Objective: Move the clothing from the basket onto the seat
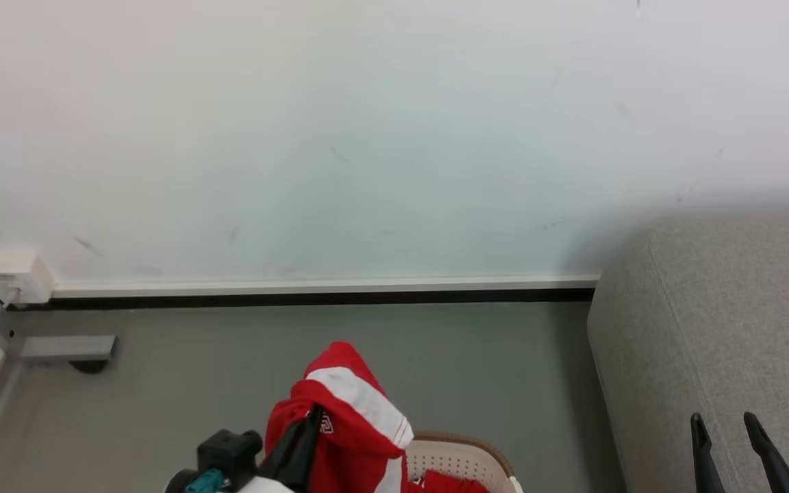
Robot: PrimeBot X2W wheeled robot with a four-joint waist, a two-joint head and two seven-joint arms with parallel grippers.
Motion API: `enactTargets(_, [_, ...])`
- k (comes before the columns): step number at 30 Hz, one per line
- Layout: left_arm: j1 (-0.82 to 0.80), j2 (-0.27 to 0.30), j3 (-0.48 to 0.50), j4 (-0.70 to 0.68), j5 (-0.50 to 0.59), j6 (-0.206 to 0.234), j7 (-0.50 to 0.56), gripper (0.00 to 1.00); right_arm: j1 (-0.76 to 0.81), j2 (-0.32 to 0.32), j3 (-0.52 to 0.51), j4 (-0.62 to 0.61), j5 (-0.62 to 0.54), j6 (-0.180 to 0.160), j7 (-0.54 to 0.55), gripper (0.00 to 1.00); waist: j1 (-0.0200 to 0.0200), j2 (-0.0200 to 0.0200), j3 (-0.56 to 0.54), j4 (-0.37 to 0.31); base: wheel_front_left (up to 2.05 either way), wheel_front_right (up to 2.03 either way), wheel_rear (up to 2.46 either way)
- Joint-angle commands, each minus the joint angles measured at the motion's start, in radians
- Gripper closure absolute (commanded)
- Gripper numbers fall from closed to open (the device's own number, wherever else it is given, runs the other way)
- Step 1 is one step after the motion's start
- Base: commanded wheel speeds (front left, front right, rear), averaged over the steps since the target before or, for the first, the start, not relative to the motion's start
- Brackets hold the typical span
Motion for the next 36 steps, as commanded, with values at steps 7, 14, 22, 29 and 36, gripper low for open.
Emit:
enactTargets(7, [0.016, 0.037, 0.036, -0.027, -0.003, 0.008, -0.001, 1.0, 0.035, -0.012, 0.004, 0.022, 0.009, -0.002, 0.001, 0.0, 0.0002, -0.0001, -0.037, 0.02, 0.0, 0.0, 0.0])
enactTargets(14, [0.016, 0.046, 0.048, -0.038, -0.005, 0.01, -0.001, 1.0, 0.039, -0.014, 0.005, 0.026, 0.011, -0.002, 0.001, 0.0, 0.0002, -0.0001, -0.044, 0.024, 0.0, 0.0, 0.0])
enactTargets(22, [0.022, 0.051, 0.051, -0.063, -0.001, 0.012, -0.001, 1.0, 0.024, -0.018, 0.037, 0.001, 0.011, -0.002, 0.001, 0.0, 0.0002, -0.0001, -0.047, 0.021, 0.0, 0.0, 0.0])
enactTargets(29, [-0.009, 0.045, 0.024, -0.117, 0.007, -0.005, 0.013, 1.0, -0.008, -0.063, 0.181, -0.077, 0.069, -0.002, 0.001, 0.0, 0.0002, -0.0001, -0.04, 0.021, 0.0, 0.0, 0.0])
enactTargets(36, [-0.045, 0.035, -0.032, -0.19, 0.022, -0.035, 0.051, 1.0, -0.056, -0.16, 0.404, -0.147, 0.154, -0.002, 0.001, 0.0, 0.0002, -0.0001, -0.033, 0.026, 0.0, 0.0, 0.0])
